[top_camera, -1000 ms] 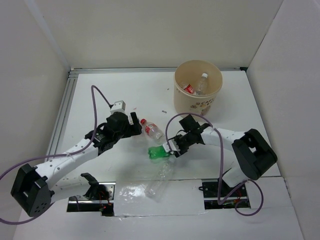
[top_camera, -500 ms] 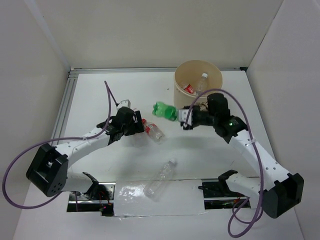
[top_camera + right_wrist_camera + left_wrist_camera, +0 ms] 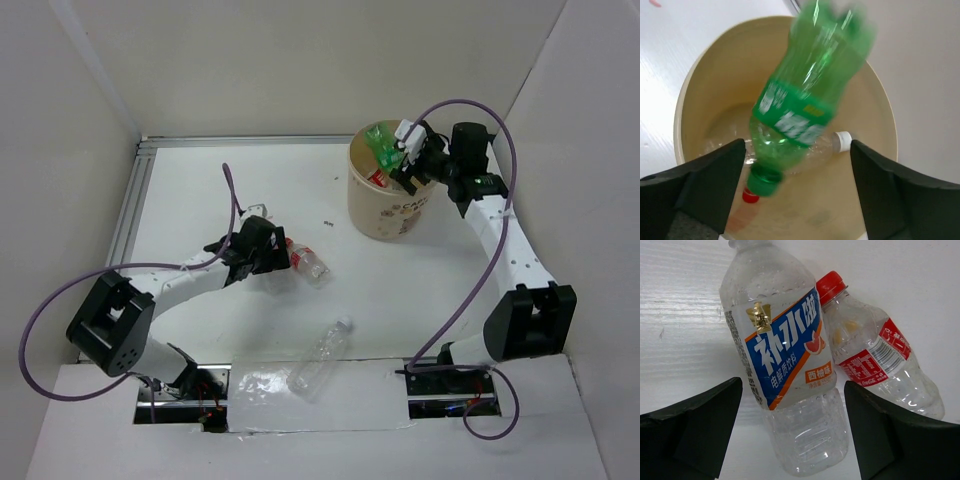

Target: Put the plastic bottles in the bin

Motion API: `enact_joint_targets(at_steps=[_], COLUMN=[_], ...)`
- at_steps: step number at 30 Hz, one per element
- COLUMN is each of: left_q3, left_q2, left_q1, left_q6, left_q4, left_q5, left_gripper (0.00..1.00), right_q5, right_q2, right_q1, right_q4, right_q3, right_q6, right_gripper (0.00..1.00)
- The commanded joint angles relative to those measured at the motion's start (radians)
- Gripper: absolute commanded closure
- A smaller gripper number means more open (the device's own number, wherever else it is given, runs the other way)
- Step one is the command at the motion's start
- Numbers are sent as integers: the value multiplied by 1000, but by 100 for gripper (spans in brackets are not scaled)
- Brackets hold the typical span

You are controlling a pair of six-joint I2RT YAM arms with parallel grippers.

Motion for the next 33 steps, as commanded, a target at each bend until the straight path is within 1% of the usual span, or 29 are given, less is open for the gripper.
enact_joint_targets(at_steps=[1,2,4,5,8,9,11,12,13,14,15,16,17,18,19,20,21,22,23,24,25,26,27,28,29,30,31,32,33], left_q3=[-13,-13,-24,-33,-42,-42,-30,-21,-7,28,48,71,97,152,182,212,264,291,318,349,424,470,520,626,678,734,844,904,961], left_q2=[28,28,37,48,60,60,69,47,22,-43,-80,-119,-153,-183,-229,-242,-242,-242,-225,-201,-167,-80,-31,20,72,173,224,275,374], left_q1=[4,4,4,4,4,4,4,4,-7,-18,-30,-50,-50,-64,-64,-73,-73,-73,-73,-73,-73,-82,-82,-82,-96,-105,-105,-116,-116], left_q6=[25,25,25,36,45,45,54,65,74,98,115,132,175,197,216,232,268,278,278,290,290,290,290,277,277,267,258,258,247], left_q4=[53,53,63,74,88,88,79,65,22,-4,-27,-57,-58,-58,-58,-49,0,37,103,140,166,192,212,249,270,286,296,297,287], left_q5=[4,4,4,4,4,13,13,13,0,-16,-29,-30,-30,-16,-1,44,79,111,172,209,231,251,295,311,344,345,358,359,371], left_gripper=[6,9,14,24,44,55,67,72,82,84,86,86,86,86,86,86,86,86,86,86,85,85,85,85,85,84,84,84,84], right_q5=[-84,-106,-173,-240,-360,-432,-488,-535,-557,-574,-583,-583,-583,-583,-550,-534,-517,-490,-479,-479,-465,-465,-465,-453,-453,-439,-419,-410,-410], right_q2=[-3,-22,-60,-92,-152,-173,-230,-244,-255,-269,-269,-278,-287,-287,-304,-330,-344,-358,-384,-394,-395,-407,-417,-418,-428,-437,-438,-438,-447], right_q1=[-22,-34,-43,-55,-78,-78,-78,-69,-69,-57,-57,-43,-43,-29,-13,-3,15,24,34,43,60,69,80,108,122,138,165,176,196], right_q4=[-41,-27,-8,-8,-8,-8,-36,-60,-147,-204,-259,-313,-399,-425,-439,-464,-464,-475,-484,-484,-494,-511,-522,-522,-510,-499,-490,-472,-472], right_q3=[60,51,39,27,-22,-39,-82,-82,-94,-94,-108,-117,-151,-175,-205,-235,-299,-332,-390,-415,-436,-455,-487,-501,-513,-534,-535,-547,-547], right_q6=[39,53,73,82,102,102,102,86,28,-14,-54,-89,-155,-175,-185,-203,-252,-282,-333,-355,-381,-413,-427,-438,-438,-438,-426,-425,-413], right_gripper=[6,0,0,0,0,0,0,0,0,2,8,17,32,67,79,87,86,80,68,54,35,24,20,19,19,19,19,19,22])
